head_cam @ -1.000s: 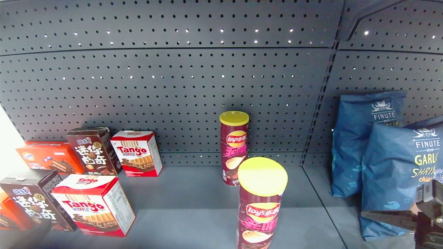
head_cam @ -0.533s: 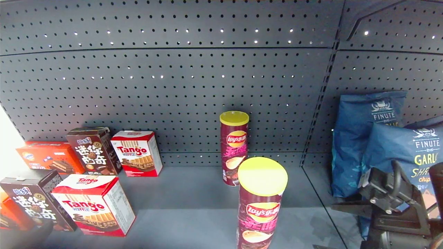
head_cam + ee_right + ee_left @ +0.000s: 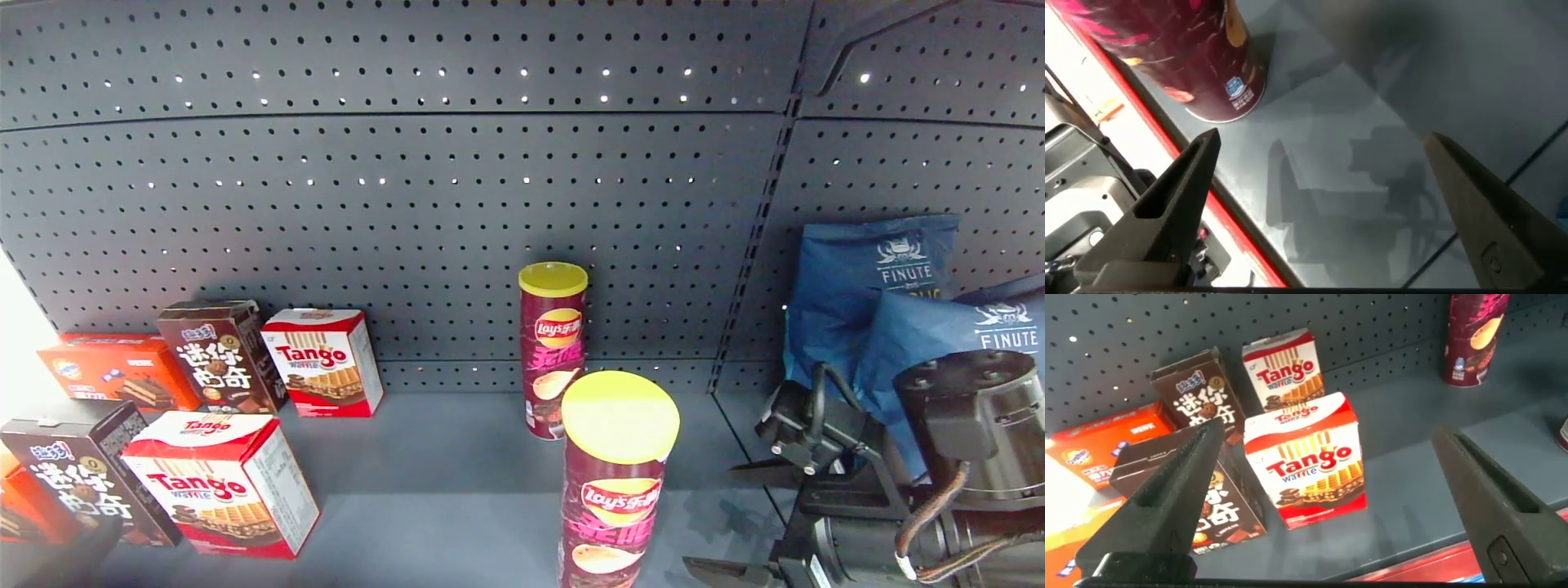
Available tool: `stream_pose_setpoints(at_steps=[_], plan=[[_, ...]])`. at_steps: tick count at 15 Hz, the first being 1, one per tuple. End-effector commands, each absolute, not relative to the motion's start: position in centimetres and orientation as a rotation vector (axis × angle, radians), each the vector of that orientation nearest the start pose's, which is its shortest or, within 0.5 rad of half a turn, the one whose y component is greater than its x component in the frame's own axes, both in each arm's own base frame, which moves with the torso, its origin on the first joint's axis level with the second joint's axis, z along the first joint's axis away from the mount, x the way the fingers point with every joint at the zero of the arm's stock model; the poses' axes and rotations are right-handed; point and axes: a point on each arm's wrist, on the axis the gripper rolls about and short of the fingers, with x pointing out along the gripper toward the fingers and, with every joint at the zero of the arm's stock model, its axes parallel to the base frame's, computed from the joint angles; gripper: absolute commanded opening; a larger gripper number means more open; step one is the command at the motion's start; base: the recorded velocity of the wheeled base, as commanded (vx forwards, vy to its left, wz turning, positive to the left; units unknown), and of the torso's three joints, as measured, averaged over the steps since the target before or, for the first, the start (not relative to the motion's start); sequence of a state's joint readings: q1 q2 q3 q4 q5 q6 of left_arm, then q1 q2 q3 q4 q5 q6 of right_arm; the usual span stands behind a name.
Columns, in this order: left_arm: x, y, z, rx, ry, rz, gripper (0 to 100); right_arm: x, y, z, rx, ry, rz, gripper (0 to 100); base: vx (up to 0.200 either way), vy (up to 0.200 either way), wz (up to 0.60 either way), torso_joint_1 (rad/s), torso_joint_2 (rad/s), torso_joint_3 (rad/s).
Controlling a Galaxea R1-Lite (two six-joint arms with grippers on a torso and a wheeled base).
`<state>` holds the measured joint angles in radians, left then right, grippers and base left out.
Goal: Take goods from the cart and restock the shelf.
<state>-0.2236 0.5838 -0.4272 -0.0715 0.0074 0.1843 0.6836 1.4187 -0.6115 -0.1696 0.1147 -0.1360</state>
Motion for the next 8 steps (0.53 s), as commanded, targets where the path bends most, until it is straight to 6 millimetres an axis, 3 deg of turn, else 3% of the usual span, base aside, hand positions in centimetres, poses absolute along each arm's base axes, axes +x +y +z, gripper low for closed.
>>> stream_pose_setpoints(at_steps=[1, 8], plan=[[3.6, -0.8, 20.3, 0.194, 0.071, -0.226, 100, 16.7, 13.9, 15.9, -0.313, 0.590, 0.814, 100, 0.000, 0.000, 0.00, 0.000, 0.00, 0.000], [3.6, -0.8, 20.0, 0.161, 0.084, -0.226, 100, 17.6, 15.7, 15.5, -0.325, 0.611, 0.812, 100, 0.000, 0.000, 0.00, 0.000, 0.00, 0.000]])
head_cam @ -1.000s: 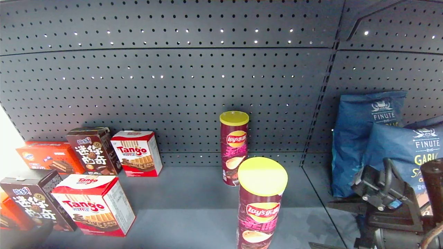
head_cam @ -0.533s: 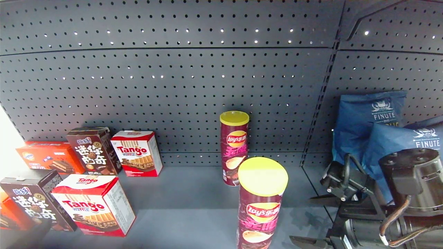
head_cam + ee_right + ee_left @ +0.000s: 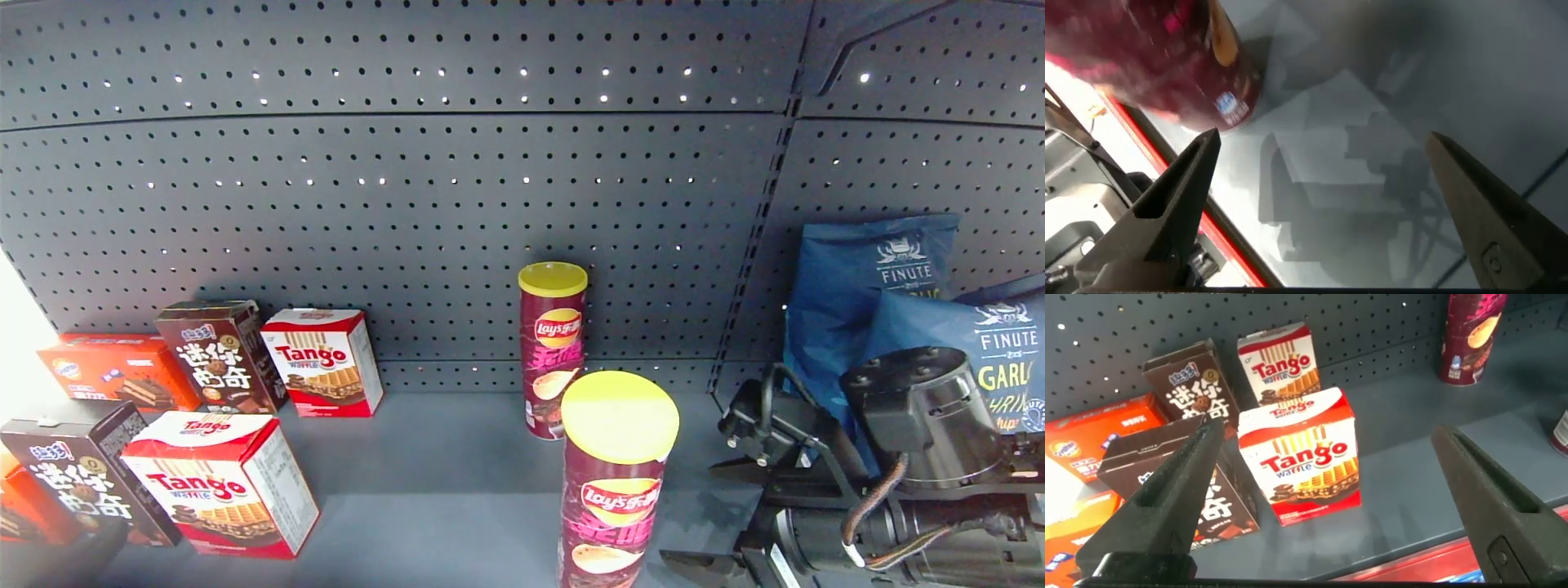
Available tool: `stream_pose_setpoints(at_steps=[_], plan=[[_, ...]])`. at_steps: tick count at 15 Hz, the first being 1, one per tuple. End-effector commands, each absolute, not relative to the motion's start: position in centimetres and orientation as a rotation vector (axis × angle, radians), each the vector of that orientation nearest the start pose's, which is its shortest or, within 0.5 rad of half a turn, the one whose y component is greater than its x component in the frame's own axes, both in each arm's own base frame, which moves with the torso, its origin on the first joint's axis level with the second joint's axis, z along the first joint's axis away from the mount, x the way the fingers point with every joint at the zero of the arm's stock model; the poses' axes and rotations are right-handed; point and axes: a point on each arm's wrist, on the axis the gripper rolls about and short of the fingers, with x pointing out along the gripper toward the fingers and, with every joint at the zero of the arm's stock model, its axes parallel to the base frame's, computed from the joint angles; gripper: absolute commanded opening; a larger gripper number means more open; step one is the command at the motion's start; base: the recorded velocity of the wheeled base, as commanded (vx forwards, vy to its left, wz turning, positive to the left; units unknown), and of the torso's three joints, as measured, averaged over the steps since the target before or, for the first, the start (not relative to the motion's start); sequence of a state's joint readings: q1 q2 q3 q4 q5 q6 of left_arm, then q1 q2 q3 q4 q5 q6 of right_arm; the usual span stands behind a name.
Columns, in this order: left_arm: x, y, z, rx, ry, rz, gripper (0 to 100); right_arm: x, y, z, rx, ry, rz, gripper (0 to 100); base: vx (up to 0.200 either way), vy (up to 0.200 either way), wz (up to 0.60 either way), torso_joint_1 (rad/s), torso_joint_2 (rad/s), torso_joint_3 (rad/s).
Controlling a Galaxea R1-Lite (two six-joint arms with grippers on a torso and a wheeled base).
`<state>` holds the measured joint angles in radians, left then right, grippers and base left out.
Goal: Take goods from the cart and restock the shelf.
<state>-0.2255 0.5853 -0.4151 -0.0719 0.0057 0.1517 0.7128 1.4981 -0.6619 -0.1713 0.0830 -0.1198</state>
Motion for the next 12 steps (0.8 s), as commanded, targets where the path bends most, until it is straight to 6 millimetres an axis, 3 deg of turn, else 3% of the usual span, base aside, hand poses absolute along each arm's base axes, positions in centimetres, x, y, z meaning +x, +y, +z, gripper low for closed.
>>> stream_pose_setpoints(at_steps=[1, 12], plan=[[3.7, -0.8, 20.0, 0.160, 0.086, -0.226, 100, 17.7, 15.9, 15.4, -0.327, 0.614, 0.815, 100, 0.000, 0.000, 0.00, 0.000, 0.00, 0.000], [3.5, -0.8, 18.9, 0.139, 0.114, -0.227, 100, 18.5, 17.4, 14.8, -0.339, 0.625, 0.835, 100, 0.000, 0.000, 0.00, 0.000, 0.00, 0.000]])
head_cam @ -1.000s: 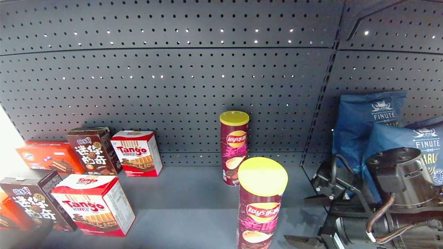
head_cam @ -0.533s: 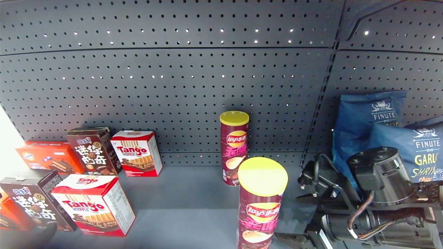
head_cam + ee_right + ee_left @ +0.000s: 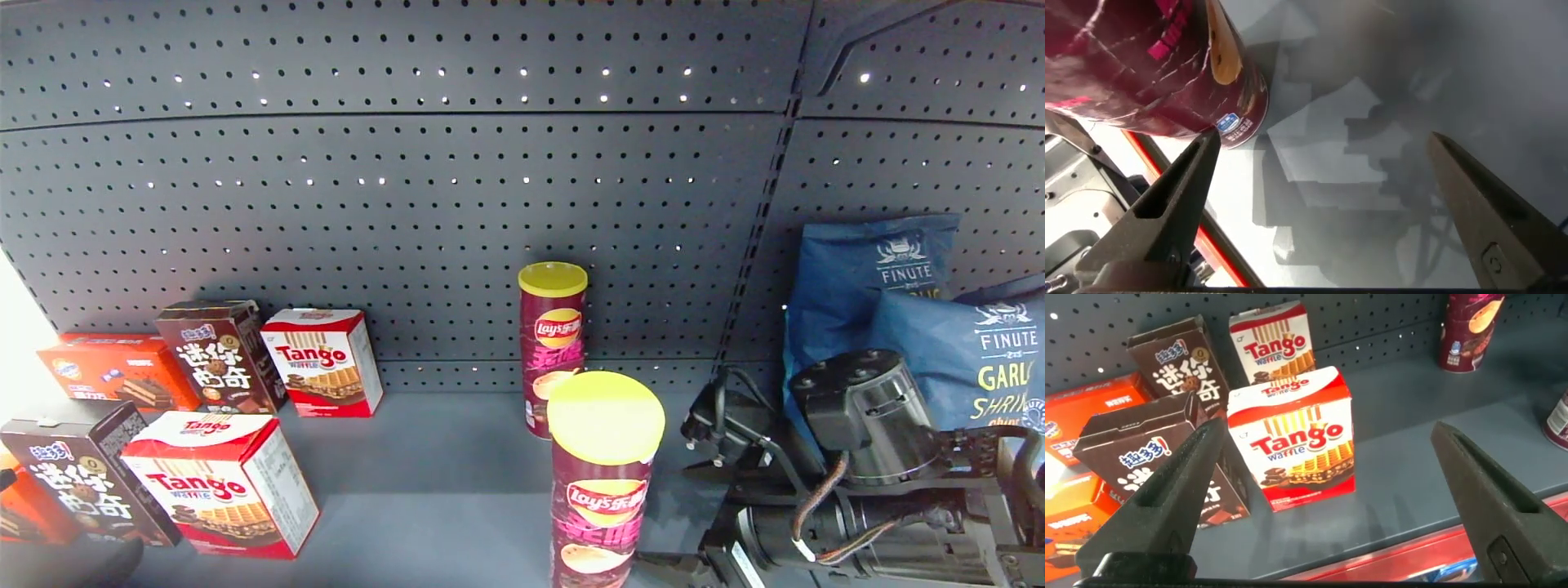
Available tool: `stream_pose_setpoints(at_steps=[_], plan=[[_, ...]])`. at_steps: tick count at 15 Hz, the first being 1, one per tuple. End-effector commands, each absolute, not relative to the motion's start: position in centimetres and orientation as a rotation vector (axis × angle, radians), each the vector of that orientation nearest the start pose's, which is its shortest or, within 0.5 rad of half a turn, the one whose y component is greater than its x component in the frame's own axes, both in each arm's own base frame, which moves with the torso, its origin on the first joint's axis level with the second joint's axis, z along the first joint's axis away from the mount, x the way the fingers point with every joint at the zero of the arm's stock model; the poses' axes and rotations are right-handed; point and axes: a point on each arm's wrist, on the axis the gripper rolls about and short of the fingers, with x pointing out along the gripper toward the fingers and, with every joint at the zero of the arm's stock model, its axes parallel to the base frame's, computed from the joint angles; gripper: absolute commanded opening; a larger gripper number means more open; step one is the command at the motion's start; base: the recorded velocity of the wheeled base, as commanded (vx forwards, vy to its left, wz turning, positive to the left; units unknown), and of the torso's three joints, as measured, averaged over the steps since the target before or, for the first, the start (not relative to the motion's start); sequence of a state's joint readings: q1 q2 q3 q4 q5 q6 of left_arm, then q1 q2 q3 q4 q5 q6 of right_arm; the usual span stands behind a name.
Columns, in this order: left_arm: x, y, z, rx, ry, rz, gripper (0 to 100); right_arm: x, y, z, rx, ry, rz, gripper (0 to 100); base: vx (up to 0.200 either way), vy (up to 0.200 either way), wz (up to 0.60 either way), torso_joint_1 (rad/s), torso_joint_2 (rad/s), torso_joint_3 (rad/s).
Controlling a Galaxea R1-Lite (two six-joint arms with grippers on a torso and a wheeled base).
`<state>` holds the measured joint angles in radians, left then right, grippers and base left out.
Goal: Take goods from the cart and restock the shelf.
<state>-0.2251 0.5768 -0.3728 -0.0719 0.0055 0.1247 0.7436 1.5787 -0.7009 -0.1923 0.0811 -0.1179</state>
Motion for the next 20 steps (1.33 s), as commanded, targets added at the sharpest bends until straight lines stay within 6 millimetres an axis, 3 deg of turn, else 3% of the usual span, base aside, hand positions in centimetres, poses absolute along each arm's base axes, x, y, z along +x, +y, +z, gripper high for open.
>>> stream_pose_setpoints(at_steps=[1, 20], plan=[[3.5, -0.8, 18.8, 0.139, 0.114, -0.227, 100, 18.6, 17.6, 14.8, -0.340, 0.624, 0.838, 100, 0.000, 0.000, 0.00, 0.000, 0.00, 0.000], [3.1, -0.7, 18.3, 0.134, 0.116, -0.228, 100, 19.5, 19.2, 14.3, -0.352, 0.633, 0.855, 100, 0.000, 0.000, 0.00, 0.000, 0.00, 0.000]])
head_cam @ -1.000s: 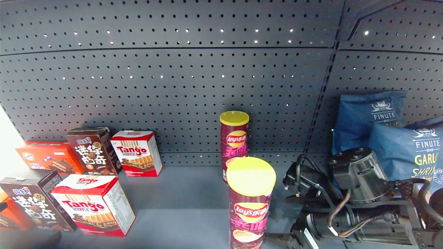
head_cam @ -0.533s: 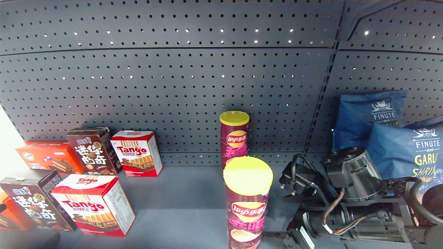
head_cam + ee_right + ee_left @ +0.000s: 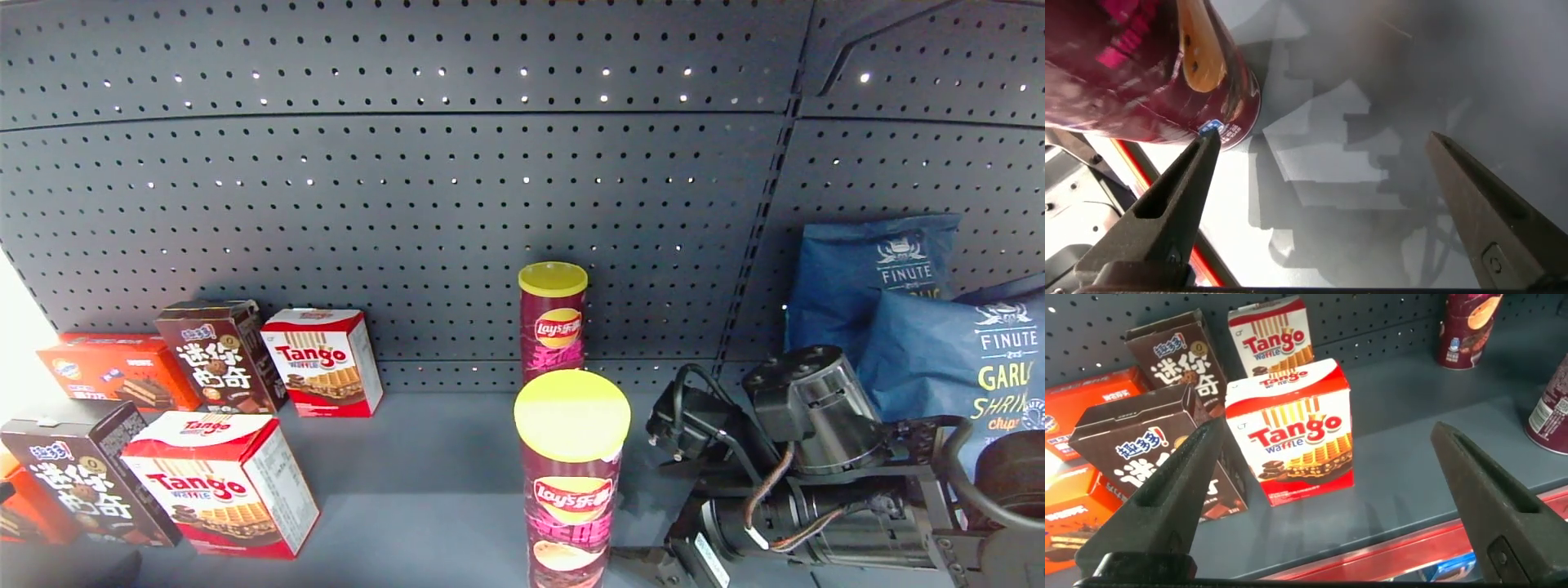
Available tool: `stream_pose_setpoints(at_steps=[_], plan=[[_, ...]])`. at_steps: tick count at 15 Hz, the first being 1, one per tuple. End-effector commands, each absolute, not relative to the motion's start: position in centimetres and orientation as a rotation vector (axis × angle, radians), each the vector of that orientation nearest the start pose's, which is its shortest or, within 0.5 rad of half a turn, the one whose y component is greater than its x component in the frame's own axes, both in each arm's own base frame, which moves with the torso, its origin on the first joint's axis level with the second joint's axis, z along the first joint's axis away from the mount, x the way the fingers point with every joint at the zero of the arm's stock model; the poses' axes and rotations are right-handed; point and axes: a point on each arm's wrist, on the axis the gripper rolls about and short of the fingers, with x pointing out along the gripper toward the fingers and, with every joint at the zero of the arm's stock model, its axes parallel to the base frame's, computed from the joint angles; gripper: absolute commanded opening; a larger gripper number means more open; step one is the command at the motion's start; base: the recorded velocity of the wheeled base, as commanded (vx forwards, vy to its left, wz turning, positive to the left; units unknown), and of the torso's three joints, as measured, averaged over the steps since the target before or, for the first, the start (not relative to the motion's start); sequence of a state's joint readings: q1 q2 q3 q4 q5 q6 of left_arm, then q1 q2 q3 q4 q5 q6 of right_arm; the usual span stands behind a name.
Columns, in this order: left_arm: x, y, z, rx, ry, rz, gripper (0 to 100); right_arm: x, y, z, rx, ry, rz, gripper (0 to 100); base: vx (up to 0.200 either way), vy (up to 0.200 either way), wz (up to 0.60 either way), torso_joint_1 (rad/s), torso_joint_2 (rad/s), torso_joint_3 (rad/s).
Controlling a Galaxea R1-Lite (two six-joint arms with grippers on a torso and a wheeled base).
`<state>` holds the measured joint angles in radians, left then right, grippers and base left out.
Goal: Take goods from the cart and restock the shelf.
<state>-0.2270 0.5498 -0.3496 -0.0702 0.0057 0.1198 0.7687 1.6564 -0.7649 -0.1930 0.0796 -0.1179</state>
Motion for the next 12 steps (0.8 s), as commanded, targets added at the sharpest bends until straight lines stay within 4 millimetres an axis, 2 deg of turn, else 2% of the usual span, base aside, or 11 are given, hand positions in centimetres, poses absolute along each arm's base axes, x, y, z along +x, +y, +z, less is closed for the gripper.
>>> stream_pose_setpoints(at_steps=[1, 6, 10, 12], plan=[[3.1, -0.7, 18.3, 0.134, 0.116, -0.228, 100, 19.7, 19.3, 14.5, -0.349, 0.627, 0.855, 100, 0.000, 0.000, 0.00, 0.000, 0.00, 0.000], [3.1, -0.7, 18.2, 0.133, 0.118, -0.228, 100, 19.7, 19.7, 14.3, -0.354, 0.631, 0.862, 100, 0.000, 0.000, 0.00, 0.000, 0.00, 0.000], [2.9, -0.7, 17.8, 0.127, 0.120, -0.228, 100, 19.2, 19.1, 14.7, -0.341, 0.623, 0.855, 100, 0.000, 0.000, 0.00, 0.000, 0.00, 0.000], [2.6, -0.6, 17.8, 0.125, 0.102, -0.227, 100, 17.7, 16.4, 16.6, -0.298, 0.561, 0.798, 100, 0.000, 0.000, 0.00, 0.000, 0.00, 0.000]])
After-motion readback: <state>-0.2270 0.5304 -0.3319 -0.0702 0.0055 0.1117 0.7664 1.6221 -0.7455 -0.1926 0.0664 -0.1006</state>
